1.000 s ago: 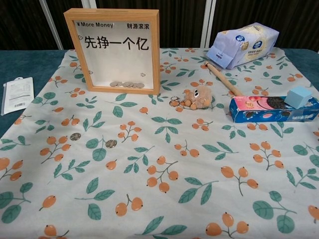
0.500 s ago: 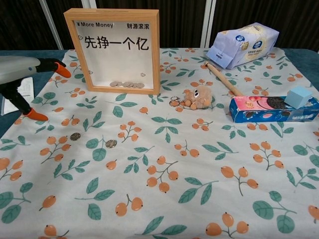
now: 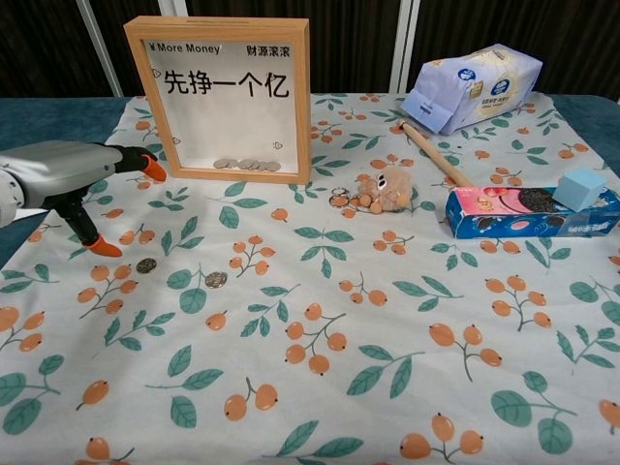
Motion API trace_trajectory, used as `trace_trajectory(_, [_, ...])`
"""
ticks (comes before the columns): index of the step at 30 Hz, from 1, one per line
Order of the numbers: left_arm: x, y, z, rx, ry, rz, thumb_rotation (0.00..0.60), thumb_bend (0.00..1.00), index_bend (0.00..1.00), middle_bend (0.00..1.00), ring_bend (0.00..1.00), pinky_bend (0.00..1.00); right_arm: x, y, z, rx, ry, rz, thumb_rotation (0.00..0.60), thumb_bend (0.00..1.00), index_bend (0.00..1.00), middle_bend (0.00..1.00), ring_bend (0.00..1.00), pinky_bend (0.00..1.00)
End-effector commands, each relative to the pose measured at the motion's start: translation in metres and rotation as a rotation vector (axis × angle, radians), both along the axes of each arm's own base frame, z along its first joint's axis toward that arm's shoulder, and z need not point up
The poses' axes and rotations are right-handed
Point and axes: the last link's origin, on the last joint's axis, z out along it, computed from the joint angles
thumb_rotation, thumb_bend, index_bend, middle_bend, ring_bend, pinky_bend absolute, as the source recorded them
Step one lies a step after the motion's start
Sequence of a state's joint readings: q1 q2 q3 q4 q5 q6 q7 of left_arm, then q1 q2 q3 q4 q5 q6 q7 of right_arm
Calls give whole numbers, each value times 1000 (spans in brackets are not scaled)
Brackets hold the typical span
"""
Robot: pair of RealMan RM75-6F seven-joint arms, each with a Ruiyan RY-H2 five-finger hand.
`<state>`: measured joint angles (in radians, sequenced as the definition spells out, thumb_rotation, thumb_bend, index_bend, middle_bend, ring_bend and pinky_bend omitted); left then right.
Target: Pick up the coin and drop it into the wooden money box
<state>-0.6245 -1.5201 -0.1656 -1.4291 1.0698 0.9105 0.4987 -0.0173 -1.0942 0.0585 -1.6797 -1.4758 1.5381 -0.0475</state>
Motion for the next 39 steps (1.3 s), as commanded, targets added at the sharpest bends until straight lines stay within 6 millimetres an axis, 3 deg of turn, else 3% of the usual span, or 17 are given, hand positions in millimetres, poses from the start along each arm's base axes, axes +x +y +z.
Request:
trace_trajectory(1, [3,0,-3,1,1,-11,600,63,161,0,0,0,0,0,0,1,1,1,600,369,127,46,19,0])
trace_trajectory(12, [6,-5,-16,-18,35,-40,600,63,159,0,0,0,1,-1,-1,4,-1,-1,600,370,127,46,19,0])
trace_trajectory(39, [8,-4,-25,-16,72,-61,600,63,147,0,0,0,3,-1,0,-1,-2,-3,600,369,127,45,19,0])
